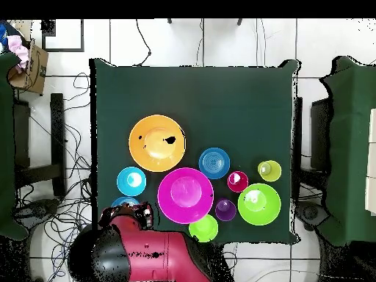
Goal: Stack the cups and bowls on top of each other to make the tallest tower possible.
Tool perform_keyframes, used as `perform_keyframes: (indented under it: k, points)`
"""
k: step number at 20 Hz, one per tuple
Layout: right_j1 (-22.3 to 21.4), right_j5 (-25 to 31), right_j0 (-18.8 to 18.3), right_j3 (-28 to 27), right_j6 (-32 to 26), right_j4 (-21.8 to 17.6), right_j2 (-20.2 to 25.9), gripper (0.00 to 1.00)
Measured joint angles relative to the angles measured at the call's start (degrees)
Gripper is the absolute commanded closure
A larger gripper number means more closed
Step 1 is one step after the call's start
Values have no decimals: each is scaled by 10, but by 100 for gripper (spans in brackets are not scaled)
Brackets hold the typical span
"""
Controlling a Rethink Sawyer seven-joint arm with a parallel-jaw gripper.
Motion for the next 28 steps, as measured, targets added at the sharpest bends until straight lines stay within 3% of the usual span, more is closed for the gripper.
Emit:
perform_keyframes:
  k: [8,23,28]
  points:
    - [65,-63,2,0,19,0,-8,0]
    - [297,-322,29,-18,51,1,-44,0]
    - [326,-342,30,-17,53,1,-48,0]
